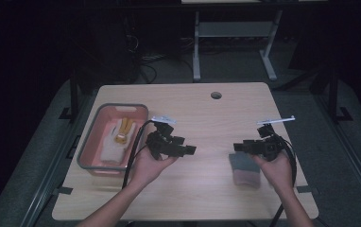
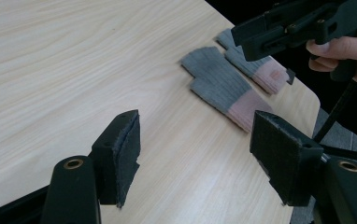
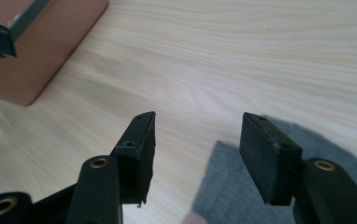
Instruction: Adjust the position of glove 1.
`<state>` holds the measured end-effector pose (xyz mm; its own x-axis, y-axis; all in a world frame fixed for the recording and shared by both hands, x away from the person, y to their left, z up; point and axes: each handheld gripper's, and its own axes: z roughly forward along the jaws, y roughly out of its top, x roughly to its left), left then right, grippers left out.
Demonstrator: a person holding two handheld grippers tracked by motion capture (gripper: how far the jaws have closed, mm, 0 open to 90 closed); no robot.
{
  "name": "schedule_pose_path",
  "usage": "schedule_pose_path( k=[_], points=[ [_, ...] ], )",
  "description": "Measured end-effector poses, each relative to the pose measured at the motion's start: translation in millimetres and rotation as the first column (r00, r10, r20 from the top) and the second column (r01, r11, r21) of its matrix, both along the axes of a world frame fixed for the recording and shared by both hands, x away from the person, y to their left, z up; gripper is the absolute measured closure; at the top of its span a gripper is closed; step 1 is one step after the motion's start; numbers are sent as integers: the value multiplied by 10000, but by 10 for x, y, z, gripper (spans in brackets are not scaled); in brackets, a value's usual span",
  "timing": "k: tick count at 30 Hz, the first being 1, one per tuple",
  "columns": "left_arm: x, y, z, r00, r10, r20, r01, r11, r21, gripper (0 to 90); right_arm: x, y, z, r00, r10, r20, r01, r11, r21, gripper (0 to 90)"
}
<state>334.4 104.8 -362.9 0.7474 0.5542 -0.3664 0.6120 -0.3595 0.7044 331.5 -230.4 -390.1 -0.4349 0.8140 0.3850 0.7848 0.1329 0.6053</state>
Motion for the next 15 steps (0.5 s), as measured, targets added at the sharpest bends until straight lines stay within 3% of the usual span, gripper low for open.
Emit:
schedule_pose_path(
  k=[15],
  points=[
    [-105, -294, -152, 9984, -559, -32, 558, 9983, -167, 303, -197, -349, -113, 9979, -594, 250, 612, 9949, -797, 461]
  ],
)
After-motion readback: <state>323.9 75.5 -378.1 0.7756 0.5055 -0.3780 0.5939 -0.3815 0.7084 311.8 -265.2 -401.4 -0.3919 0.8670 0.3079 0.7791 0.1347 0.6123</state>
